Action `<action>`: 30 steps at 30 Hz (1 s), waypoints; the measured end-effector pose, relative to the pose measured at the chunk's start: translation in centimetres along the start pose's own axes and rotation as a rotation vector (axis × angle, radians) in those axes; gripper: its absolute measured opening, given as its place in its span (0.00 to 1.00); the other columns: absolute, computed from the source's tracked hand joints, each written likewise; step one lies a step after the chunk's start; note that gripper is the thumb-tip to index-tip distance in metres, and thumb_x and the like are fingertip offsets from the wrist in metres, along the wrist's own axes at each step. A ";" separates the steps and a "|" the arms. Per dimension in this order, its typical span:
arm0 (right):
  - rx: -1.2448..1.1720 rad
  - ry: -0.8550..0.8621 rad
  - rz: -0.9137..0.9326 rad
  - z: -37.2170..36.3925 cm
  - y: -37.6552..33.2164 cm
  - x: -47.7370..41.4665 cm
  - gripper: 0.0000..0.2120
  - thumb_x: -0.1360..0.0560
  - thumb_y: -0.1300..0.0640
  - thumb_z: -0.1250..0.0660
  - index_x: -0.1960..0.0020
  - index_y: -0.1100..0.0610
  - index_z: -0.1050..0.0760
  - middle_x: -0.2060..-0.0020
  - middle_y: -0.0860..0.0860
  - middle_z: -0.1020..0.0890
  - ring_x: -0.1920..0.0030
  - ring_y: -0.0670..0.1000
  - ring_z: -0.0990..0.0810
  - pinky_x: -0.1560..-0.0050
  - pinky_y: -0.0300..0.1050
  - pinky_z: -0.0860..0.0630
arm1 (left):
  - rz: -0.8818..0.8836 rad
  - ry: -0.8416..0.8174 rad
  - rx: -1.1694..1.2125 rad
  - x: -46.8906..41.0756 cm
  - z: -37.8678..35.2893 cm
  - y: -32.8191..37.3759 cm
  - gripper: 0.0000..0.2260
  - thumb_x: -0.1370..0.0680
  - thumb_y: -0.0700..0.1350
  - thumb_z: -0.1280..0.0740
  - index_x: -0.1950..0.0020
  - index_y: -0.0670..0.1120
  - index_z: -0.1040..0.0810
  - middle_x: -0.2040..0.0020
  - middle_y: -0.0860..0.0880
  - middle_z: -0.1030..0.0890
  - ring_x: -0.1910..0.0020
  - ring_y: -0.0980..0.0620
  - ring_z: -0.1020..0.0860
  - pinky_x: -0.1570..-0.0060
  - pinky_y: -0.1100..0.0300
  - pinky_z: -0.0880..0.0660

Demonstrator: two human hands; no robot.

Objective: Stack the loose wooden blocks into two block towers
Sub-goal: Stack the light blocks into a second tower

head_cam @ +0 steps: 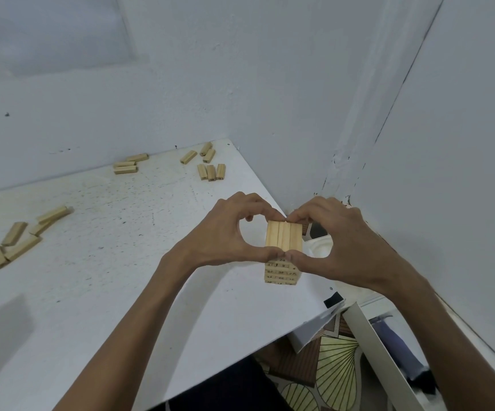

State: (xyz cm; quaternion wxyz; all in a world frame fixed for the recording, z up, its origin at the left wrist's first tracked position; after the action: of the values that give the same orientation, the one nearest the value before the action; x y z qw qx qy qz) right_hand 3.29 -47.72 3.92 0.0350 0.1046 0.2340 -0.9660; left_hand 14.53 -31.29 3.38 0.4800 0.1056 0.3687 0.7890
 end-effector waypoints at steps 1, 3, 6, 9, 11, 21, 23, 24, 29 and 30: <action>0.003 -0.004 -0.006 0.0 0.1 0.0 0.29 0.31 0.29 0.35 0.36 0.44 0.27 0.44 0.37 0.24 0.43 0.43 0.27 0.41 0.48 0.33 | -0.003 0.002 -0.002 0.1 0.0 0.0 0.26 0.34 0.68 0.27 0.38 0.61 0.19 0.43 0.62 0.20 0.45 0.53 0.26 0.45 0.46 0.27; 0.003 -0.018 -0.017 0.1 0.2 0.1 0.32 0.32 0.27 0.36 0.34 0.44 0.28 0.41 0.37 0.26 0.40 0.42 0.28 0.42 0.47 0.34 | -0.003 0.001 -0.007 0.2 0.0 0.0 0.28 0.34 0.69 0.27 0.36 0.61 0.21 0.42 0.62 0.21 0.43 0.53 0.26 0.44 0.46 0.27; -0.006 -0.039 -0.022 0.1 0.4 0.3 0.35 0.32 0.25 0.36 0.31 0.43 0.31 0.38 0.35 0.28 0.36 0.40 0.30 0.41 0.41 0.38 | 0.009 -0.009 -0.011 0.4 0.3 -0.1 0.31 0.34 0.69 0.27 0.33 0.62 0.23 0.40 0.63 0.23 0.40 0.54 0.27 0.41 0.47 0.27; 0.003 -0.053 -0.024 0.1 0.4 0.5 0.36 0.32 0.27 0.34 0.29 0.42 0.32 0.37 0.35 0.28 0.35 0.40 0.31 0.40 0.45 0.37 | 0.024 -0.020 -0.014 1.0 0.7 -0.4 0.32 0.34 0.69 0.27 0.31 0.61 0.24 0.39 0.64 0.23 0.40 0.54 0.27 0.39 0.46 0.28; 0.021 -0.059 -0.025 0.2 0.4 0.6 0.36 0.32 0.28 0.34 0.29 0.43 0.32 0.37 0.35 0.28 0.35 0.40 0.32 0.40 0.47 0.37 | 0.025 -0.024 -0.015 1.4 0.8 -0.5 0.33 0.34 0.68 0.27 0.30 0.61 0.25 0.38 0.64 0.23 0.39 0.55 0.27 0.38 0.47 0.29; 0.102 0.034 0.020 2.2 -2.5 0.0 0.32 0.30 0.31 0.33 0.31 0.45 0.29 0.37 0.39 0.25 0.36 0.42 0.31 0.41 0.46 0.41 | 0.064 0.004 -0.007 3.2 2.4 -0.7 0.35 0.33 0.68 0.26 0.27 0.61 0.27 0.36 0.64 0.23 0.37 0.57 0.26 0.41 0.62 0.33; 0.103 0.061 0.025 2.5 -3.7 -0.4 0.29 0.29 0.32 0.35 0.33 0.45 0.26 0.39 0.39 0.24 0.39 0.43 0.29 0.43 0.47 0.39 | 0.095 0.013 0.003 4.0 3.2 -1.0 0.32 0.31 0.67 0.26 0.29 0.60 0.26 0.37 0.64 0.22 0.38 0.59 0.25 0.43 0.64 0.32; 0.098 0.076 0.024 2.6 -4.3 -0.7 0.27 0.29 0.32 0.36 0.35 0.45 0.25 0.42 0.38 0.23 0.41 0.42 0.28 0.44 0.47 0.36 | 0.115 0.023 0.009 4.5 3.6 -1.2 0.30 0.30 0.66 0.25 0.30 0.60 0.25 0.37 0.63 0.22 0.38 0.60 0.24 0.44 0.64 0.32; 0.053 0.173 -0.032 2.5 -8.4 -2.7 0.14 0.23 0.41 0.32 0.40 0.44 0.22 0.51 0.38 0.21 0.51 0.41 0.26 0.51 0.42 0.27 | 0.253 0.150 -0.093 7.0 6.8 -2.8 0.19 0.25 0.62 0.27 0.37 0.58 0.20 0.45 0.63 0.18 0.46 0.63 0.21 0.50 0.61 0.26; 0.042 0.182 -0.050 2.4 -9.3 -3.3 0.13 0.23 0.42 0.32 0.41 0.45 0.22 0.52 0.39 0.21 0.52 0.42 0.26 0.52 0.41 0.28 | 0.282 0.190 -0.118 7.5 7.6 -3.1 0.17 0.24 0.62 0.28 0.39 0.57 0.19 0.46 0.63 0.18 0.49 0.63 0.20 0.51 0.60 0.25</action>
State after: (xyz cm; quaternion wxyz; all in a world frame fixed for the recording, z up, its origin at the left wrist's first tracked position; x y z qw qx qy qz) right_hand 4.93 -40.44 10.83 -0.0128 0.1866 0.2184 -0.9578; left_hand 16.72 -20.53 5.20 0.3330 0.0531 0.3470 0.8751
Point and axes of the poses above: each hand's wrist, its own x-axis away from the middle knuckle, its own z-axis out of the back of the hand, y = z × x, the point moved 5 cm from there along -x, towards the middle knuckle
